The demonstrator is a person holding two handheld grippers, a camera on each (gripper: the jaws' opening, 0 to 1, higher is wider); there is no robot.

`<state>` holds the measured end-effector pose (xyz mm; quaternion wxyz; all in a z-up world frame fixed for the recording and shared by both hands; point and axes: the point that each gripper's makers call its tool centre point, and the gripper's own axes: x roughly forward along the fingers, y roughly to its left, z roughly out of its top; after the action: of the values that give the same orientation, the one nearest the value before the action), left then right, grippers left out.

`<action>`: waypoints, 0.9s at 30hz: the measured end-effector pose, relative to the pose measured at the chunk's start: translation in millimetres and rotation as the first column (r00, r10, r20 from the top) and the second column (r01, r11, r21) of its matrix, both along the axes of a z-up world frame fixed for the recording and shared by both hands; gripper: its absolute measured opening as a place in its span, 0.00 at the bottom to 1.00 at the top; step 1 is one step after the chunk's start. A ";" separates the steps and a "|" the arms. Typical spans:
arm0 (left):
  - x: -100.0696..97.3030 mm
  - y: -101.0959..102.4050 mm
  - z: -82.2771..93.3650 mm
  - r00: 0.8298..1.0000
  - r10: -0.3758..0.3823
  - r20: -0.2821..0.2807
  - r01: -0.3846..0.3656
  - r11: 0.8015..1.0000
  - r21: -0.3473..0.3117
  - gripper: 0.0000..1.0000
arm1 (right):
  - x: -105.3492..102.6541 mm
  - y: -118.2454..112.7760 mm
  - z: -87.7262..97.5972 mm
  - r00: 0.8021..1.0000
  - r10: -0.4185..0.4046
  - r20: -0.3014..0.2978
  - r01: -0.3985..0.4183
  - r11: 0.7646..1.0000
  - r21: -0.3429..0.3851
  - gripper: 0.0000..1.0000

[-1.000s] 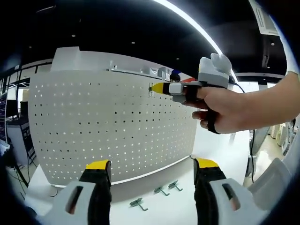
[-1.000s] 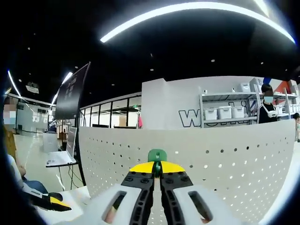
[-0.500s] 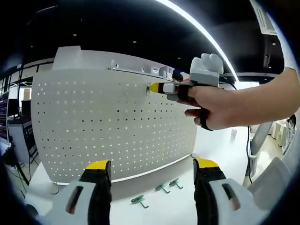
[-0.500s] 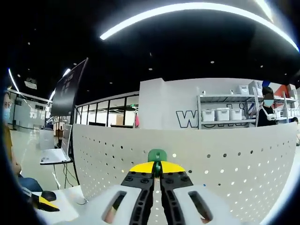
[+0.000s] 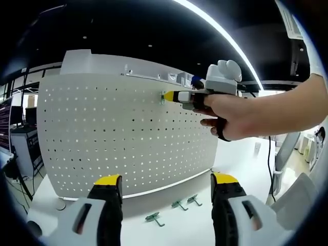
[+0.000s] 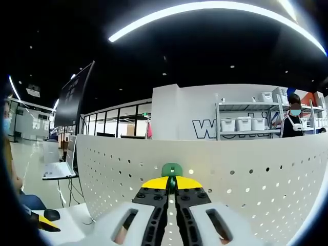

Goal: Insert the hook assembly into the mounting plate slot until the hook locks in place.

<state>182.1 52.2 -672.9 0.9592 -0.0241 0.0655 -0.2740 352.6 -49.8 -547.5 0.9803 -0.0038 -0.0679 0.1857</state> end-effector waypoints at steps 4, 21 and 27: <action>0.7 1.0 -1.3 1.000 0.005 -0.007 -0.005 1.000 -0.004 0.72 | 2.3 1.8 -2.0 1.000 0.006 -0.001 -0.006 1.000 -0.012 0.01; 3.2 3.1 -4.9 1.000 0.012 -0.023 -0.012 1.000 -0.007 0.71 | 8.8 2.6 -2.2 1.000 -0.027 0.003 0.027 1.000 -0.016 0.01; 3.7 4.1 -3.6 1.000 0.001 -0.022 -0.001 1.000 -0.020 0.71 | 8.8 6.0 -3.1 0.997 -0.079 0.012 0.080 0.993 -0.084 0.01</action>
<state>185.8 56.3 -676.5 0.9583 -0.0367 0.0733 -0.2739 361.4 -43.8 -550.7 0.9855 -0.0489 -0.0640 0.1491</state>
